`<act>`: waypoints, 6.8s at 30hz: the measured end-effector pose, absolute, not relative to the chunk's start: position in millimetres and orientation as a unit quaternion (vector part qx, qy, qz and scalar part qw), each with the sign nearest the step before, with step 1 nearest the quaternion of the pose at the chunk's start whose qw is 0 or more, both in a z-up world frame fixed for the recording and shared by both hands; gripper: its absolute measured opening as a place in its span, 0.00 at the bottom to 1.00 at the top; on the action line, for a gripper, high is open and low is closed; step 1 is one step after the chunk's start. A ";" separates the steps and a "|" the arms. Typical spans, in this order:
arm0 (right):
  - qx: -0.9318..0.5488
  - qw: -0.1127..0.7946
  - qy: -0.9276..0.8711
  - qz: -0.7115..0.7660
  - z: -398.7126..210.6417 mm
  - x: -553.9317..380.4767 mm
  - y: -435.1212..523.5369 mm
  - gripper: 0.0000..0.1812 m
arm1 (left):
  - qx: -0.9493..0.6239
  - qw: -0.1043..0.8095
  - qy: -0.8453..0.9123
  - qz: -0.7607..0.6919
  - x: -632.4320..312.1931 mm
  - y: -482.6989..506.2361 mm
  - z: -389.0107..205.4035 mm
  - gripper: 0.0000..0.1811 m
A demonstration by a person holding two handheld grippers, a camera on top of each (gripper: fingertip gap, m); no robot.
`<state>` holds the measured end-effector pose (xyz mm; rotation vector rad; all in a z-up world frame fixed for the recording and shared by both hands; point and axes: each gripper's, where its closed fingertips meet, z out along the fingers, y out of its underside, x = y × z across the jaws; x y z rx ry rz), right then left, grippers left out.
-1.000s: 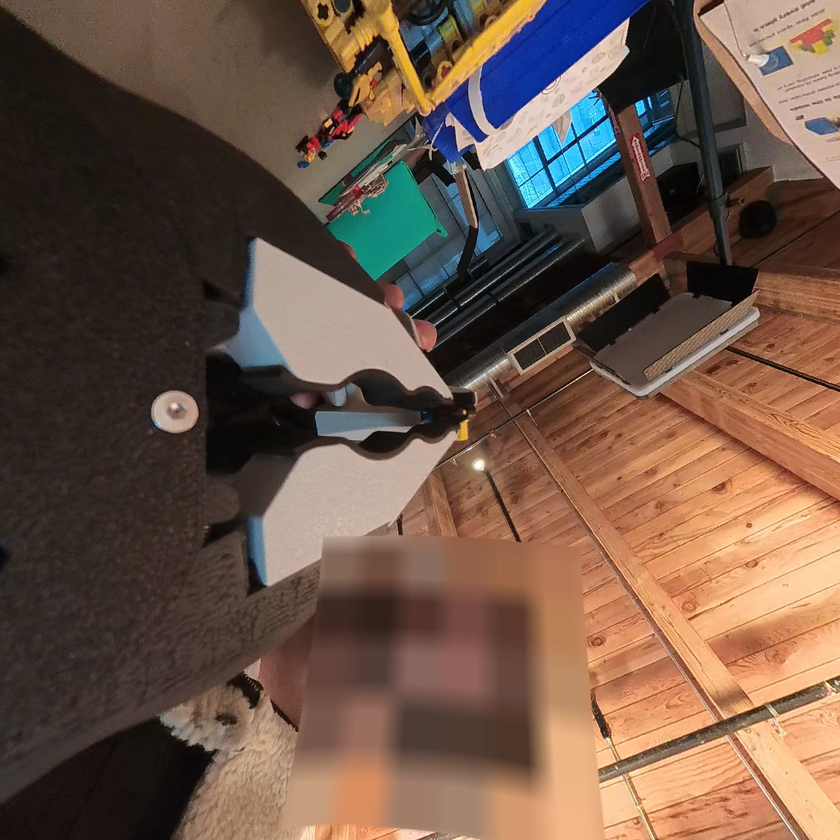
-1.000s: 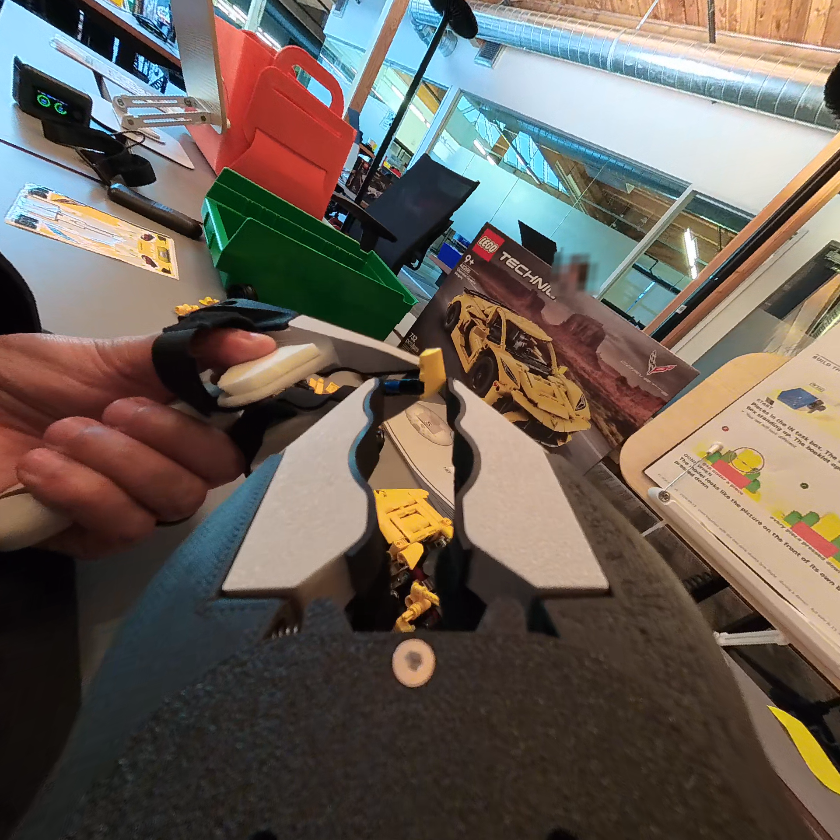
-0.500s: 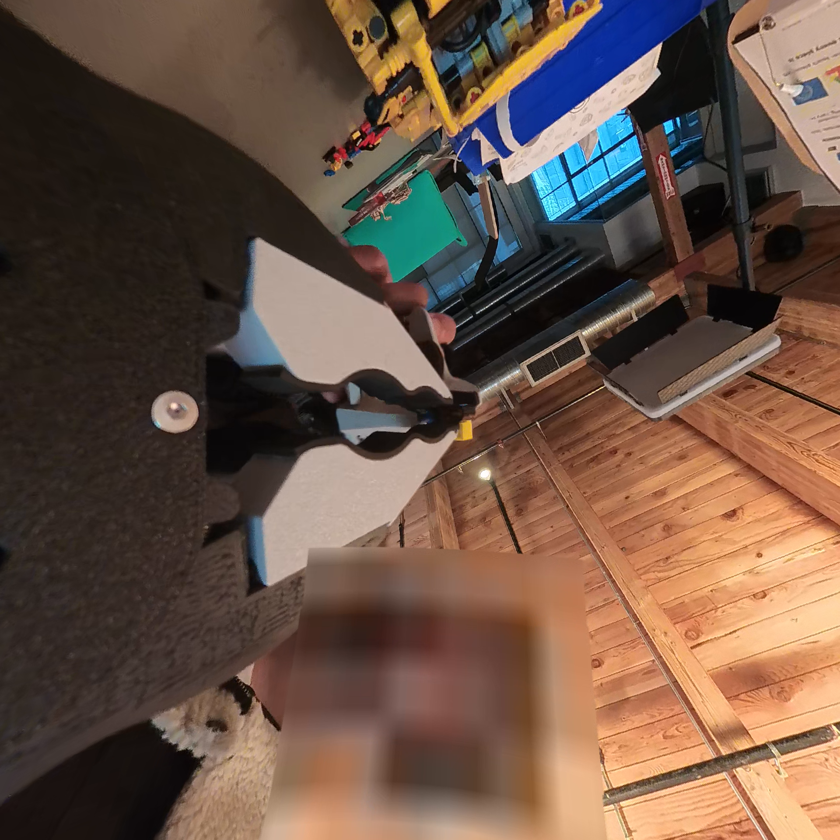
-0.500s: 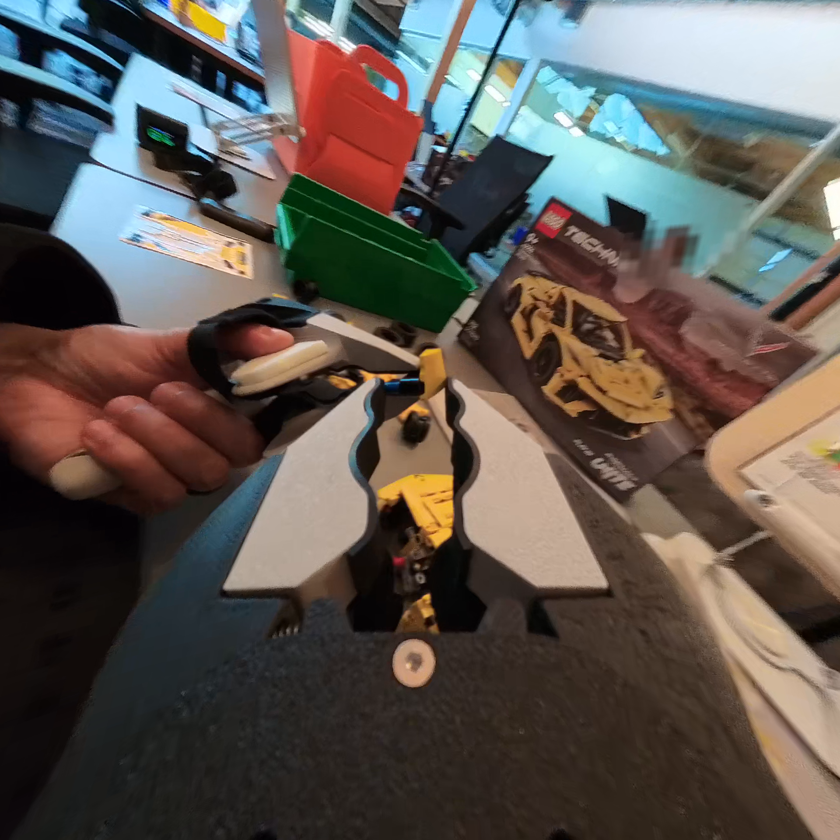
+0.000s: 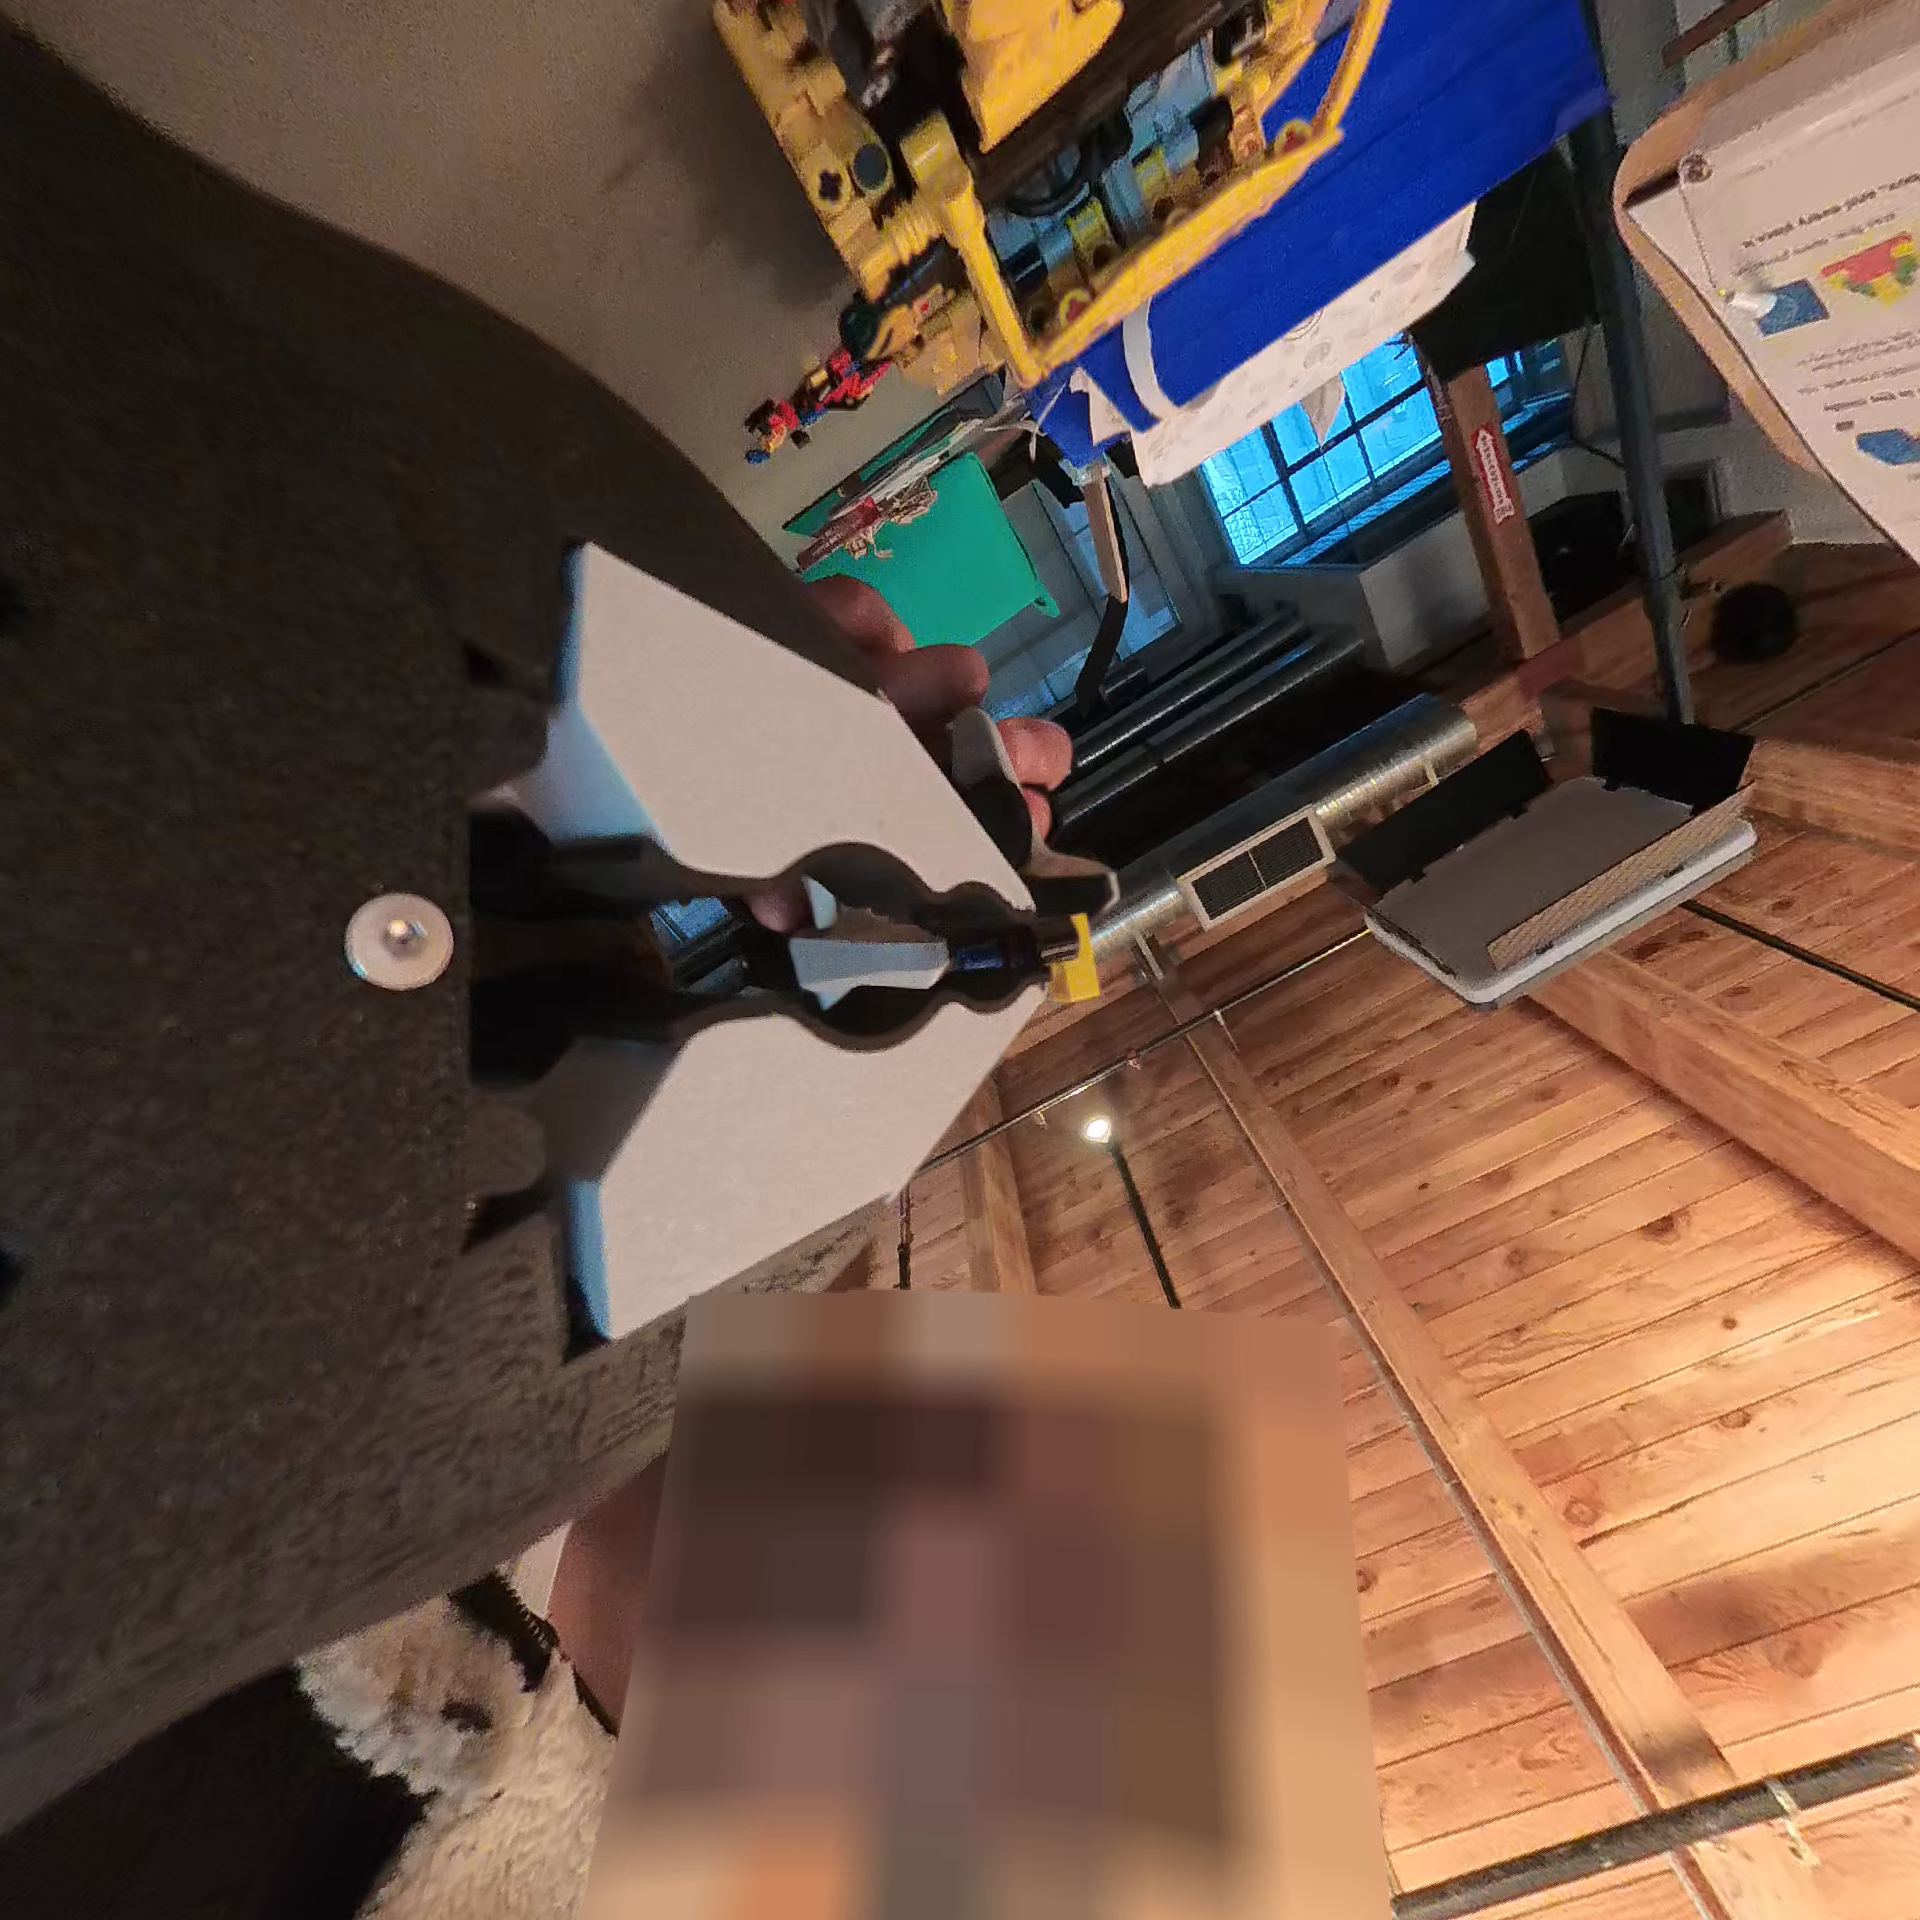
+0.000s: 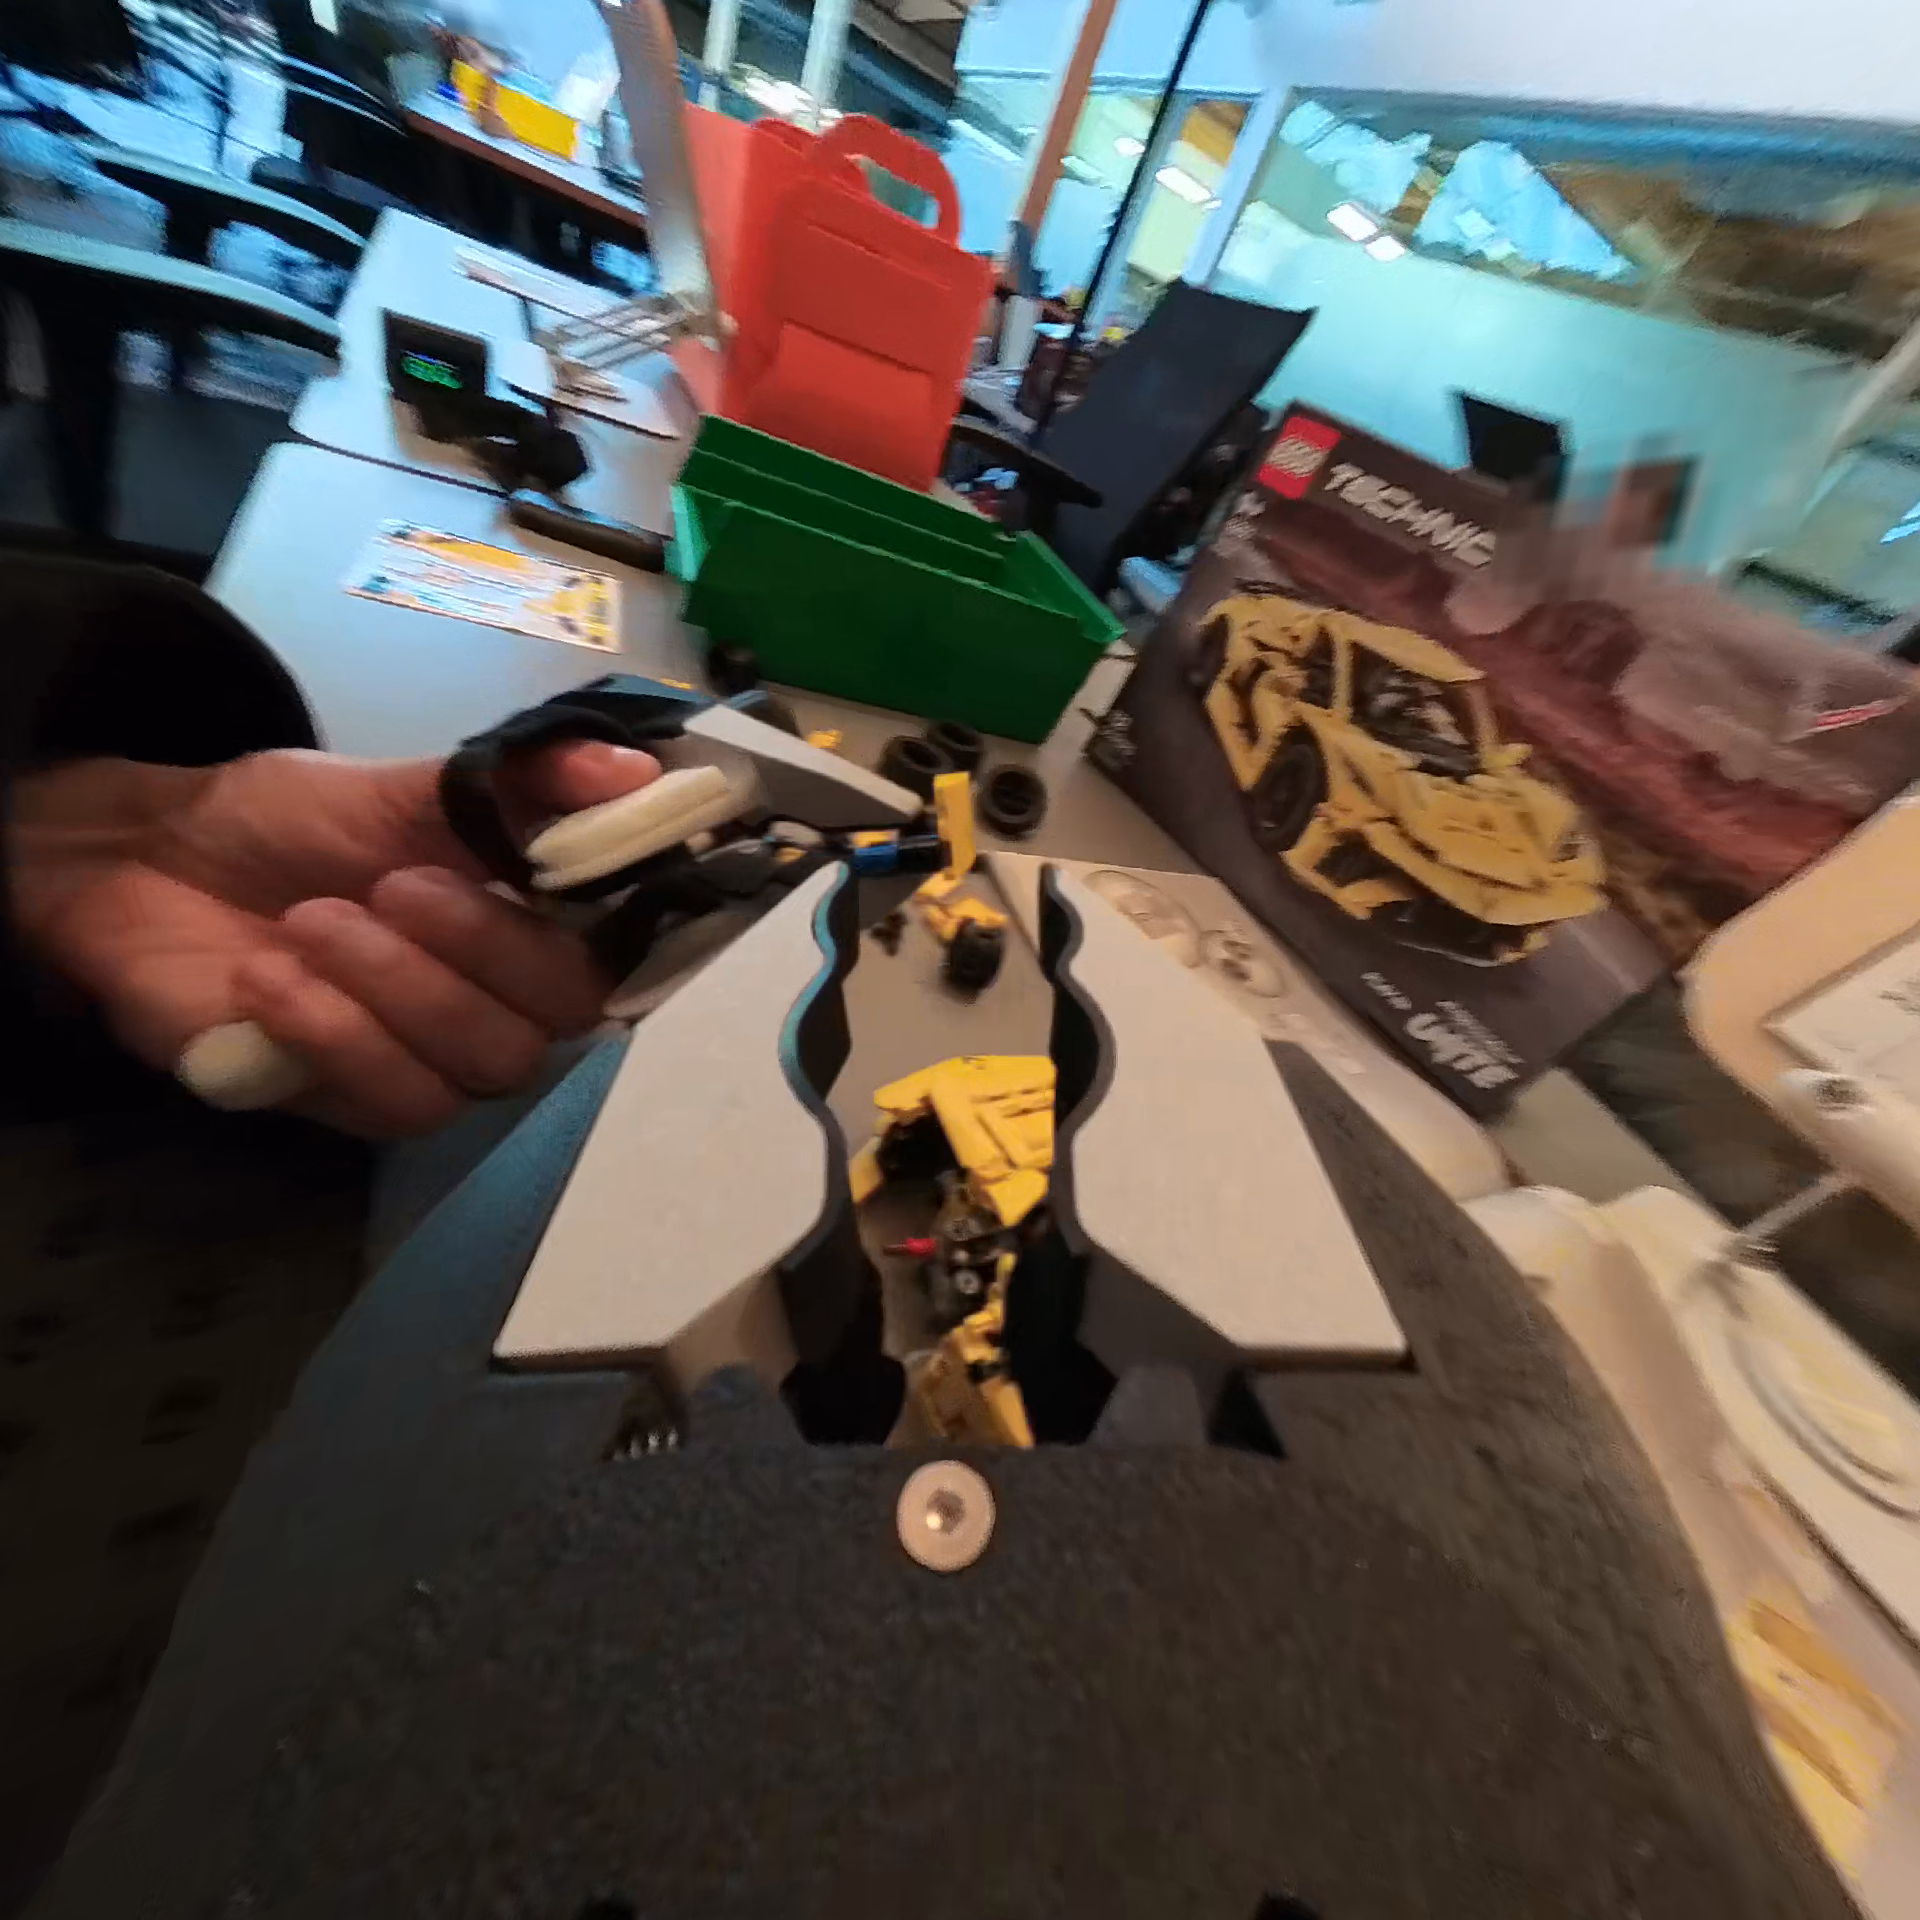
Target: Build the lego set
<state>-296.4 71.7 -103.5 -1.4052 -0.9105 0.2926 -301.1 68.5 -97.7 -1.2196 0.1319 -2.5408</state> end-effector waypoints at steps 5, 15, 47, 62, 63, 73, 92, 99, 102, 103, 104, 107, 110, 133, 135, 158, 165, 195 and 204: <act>-0.616 0.662 -0.413 0.106 -109.5 -304.0 70.1 0.18 | -0.441 0.167 0.051 -0.880 -298.6 69.0 -100.6 0.04; -0.624 0.655 -0.416 0.092 -111.5 -302.3 70.7 0.11 | -0.451 0.172 0.081 -0.872 -293.2 60.0 -100.4 0.03; -0.626 0.646 -0.393 0.193 -109.2 -301.0 64.7 0.16 | -0.488 0.196 0.077 -0.847 -296.4 69.4 -108.3 0.03; -0.641 0.490 -0.376 0.456 -108.6 -307.5 35.8 0.13 | -0.496 0.269 0.291 -0.772 -286.7 28.2 -97.5 0.03; -0.642 0.493 -0.377 0.450 -109.1 -307.5 36.1 0.13 | -0.496 0.268 0.292 -0.773 -286.7 28.5 -97.9 0.03; -0.649 0.556 -0.381 0.353 -110.9 -296.5 54.5 0.09 | -0.505 0.257 0.236 -0.789 -289.7 46.0 -99.4 0.04; -0.828 0.296 -0.409 0.244 -254.3 -237.9 14.6 0.09 | -0.716 0.408 0.247 -0.510 -323.0 124.3 -170.0 0.06; -0.833 0.312 -0.385 0.244 -253.9 -222.9 18.1 0.10 | -0.794 0.353 0.330 -0.369 -294.7 165.7 -179.8 0.08; -0.833 0.331 -0.368 0.246 -244.3 -211.8 17.9 0.13 | -0.776 0.360 0.371 -0.361 -256.3 201.9 -151.5 0.10; -0.832 0.343 -0.359 0.248 -237.0 -204.3 18.1 0.13 | -0.780 0.348 0.385 -0.350 -241.4 213.8 -147.9 0.13; -0.829 0.361 -0.347 0.248 -227.1 -193.9 19.6 0.13 | -0.781 0.338 0.398 -0.344 -225.8 223.9 -142.9 0.13; -0.839 0.428 -0.290 0.171 -204.0 -121.0 34.7 0.11 | -0.781 0.369 0.397 -0.311 -194.7 263.8 -134.2 0.14; -0.867 0.449 -0.214 0.045 -201.7 -18.9 55.0 0.06 | -0.794 0.379 0.368 -0.300 -185.5 286.2 -157.2 0.14; -0.871 0.337 -0.308 0.180 -196.8 -100.7 36.2 0.00 | -0.787 0.350 0.358 -0.361 -207.1 283.3 -200.7 0.14; -0.861 0.321 -0.336 0.207 -207.6 -142.7 24.3 0.01 | -0.784 0.348 0.354 -0.372 -205.9 282.1 -199.7 0.14; -0.910 0.381 -0.160 -0.028 -210.0 40.6 19.3 0.09 | -0.771 0.348 0.361 -0.392 -196.6 272.1 -193.5 0.14; -0.932 0.358 -0.060 0.007 -250.2 102.5 13.1 0.08 | -0.770 0.348 0.366 -0.391 -194.0 269.4 -192.8 0.14; -0.869 0.336 -0.325 0.159 -253.0 -182.3 1.1 0.07 | -0.768 0.364 0.372 -0.373 -196.6 271.3 -186.4 0.13; -0.798 0.490 -0.260 0.236 -179.6 -163.8 61.3 0.14 | -0.770 0.361 0.387 -0.357 -192.5 266.8 -187.1 0.14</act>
